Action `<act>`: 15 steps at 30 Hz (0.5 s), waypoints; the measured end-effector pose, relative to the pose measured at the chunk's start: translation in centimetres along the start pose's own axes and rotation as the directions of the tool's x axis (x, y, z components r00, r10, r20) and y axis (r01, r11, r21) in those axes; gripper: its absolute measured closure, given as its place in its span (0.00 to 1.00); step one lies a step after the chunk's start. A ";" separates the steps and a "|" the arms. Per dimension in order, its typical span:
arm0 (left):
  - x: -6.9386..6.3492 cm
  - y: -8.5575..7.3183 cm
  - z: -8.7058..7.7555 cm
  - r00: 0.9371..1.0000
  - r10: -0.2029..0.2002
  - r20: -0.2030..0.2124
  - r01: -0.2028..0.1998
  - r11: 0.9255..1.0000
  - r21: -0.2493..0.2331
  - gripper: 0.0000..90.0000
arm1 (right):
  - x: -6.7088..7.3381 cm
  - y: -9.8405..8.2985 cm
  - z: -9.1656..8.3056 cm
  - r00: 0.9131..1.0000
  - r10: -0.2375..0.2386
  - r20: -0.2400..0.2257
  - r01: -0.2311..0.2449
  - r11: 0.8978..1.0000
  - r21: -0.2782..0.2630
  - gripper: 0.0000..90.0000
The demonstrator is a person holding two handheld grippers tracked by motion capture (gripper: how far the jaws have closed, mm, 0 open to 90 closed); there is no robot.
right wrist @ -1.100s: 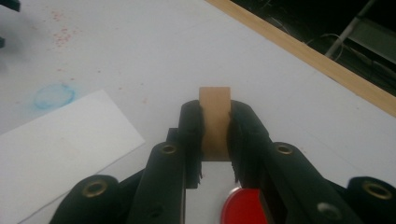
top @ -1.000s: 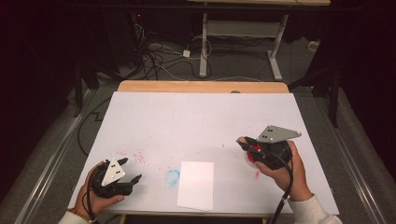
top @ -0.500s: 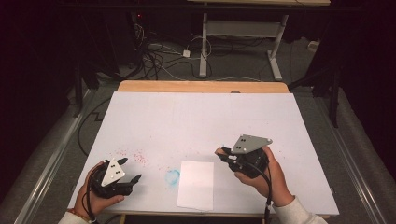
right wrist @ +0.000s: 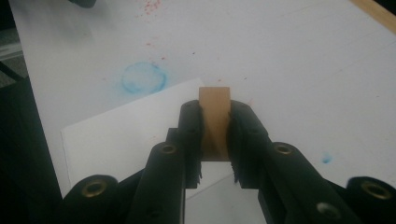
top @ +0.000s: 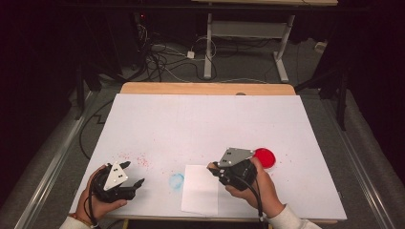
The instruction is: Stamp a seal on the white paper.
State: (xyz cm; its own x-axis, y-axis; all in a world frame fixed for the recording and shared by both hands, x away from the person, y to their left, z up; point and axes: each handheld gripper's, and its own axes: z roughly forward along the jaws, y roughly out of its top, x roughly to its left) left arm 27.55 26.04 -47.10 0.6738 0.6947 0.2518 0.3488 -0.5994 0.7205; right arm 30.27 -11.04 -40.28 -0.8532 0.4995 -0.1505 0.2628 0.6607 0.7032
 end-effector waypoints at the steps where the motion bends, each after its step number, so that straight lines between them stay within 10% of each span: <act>1: 0.0 0.0 0.0 1.000 0.001 0.000 -0.001 1.000 0.001 0.28 | 0.3 0.0 0.4 1.000 0.002 -0.006 -0.002 1.000 0.005 0.85; 15: 0.0 -0.1 0.1 1.000 0.005 0.004 -0.005 1.000 0.009 0.28 | 1.9 -0.2 4.3 0.997 -0.034 -0.074 0.041 0.994 0.100 0.85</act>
State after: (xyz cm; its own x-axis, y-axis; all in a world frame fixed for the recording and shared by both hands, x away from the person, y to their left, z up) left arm 27.59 26.01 -47.25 0.6780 0.6902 0.2529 0.3515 -0.6066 0.7131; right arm 30.54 -7.80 -43.75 -0.8928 0.4336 -0.1220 0.2712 0.7336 0.6231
